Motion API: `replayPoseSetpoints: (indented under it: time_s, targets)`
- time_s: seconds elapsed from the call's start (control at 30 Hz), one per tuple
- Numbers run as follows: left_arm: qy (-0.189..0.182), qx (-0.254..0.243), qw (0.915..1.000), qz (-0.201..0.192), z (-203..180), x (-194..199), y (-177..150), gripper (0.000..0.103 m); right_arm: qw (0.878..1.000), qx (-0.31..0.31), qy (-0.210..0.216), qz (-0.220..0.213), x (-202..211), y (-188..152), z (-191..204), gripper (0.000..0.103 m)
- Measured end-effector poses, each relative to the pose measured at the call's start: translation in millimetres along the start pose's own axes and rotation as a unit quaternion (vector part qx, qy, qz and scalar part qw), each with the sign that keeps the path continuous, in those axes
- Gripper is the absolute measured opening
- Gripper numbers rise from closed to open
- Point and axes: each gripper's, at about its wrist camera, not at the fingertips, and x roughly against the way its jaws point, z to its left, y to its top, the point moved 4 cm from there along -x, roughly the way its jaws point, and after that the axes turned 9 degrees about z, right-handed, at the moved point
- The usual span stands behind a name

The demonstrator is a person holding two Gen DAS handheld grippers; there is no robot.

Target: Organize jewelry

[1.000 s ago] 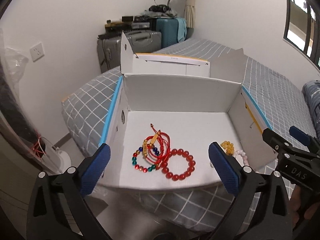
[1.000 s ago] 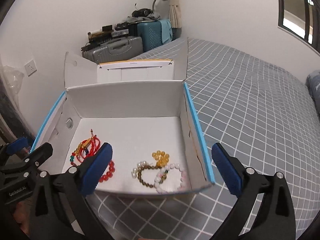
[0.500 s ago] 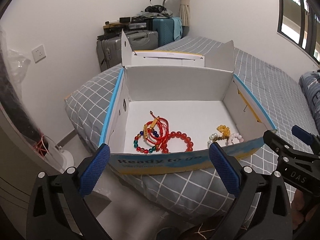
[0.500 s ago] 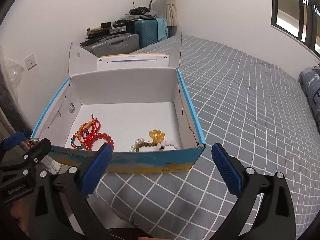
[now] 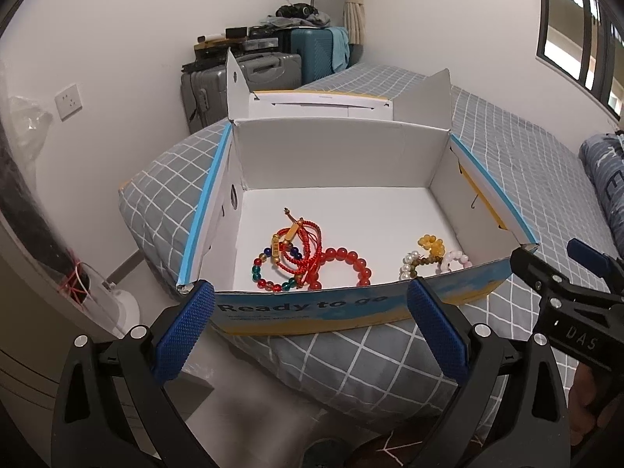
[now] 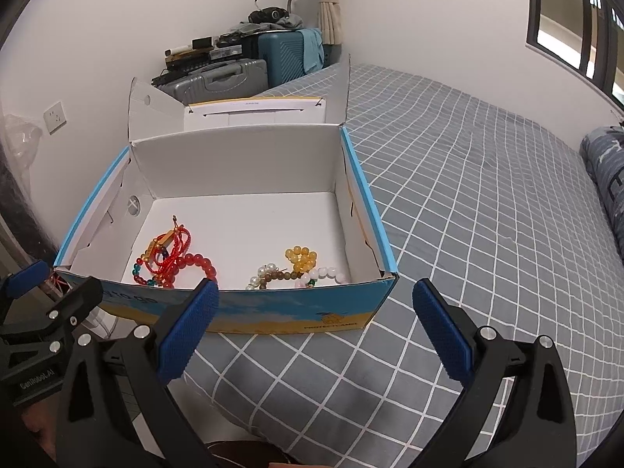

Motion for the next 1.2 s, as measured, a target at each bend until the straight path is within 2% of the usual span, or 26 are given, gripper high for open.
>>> replayPoseSetpoints:
  time_s: [0.5,1.2]
  targets:
    - [0.008,0.002,1.0,0.0,-0.6,-1.1,2.3,0.097,1.0,0.002,-0.002,0.006,-2.6,-1.8,-1.0,0.096]
    - [-0.017,0.013,0.9997,0.009,-2.9,-2.6,-2.2,0.097,1.0,0.003,-0.001,0.006,-0.2,-1.9,-2.0,0.095]
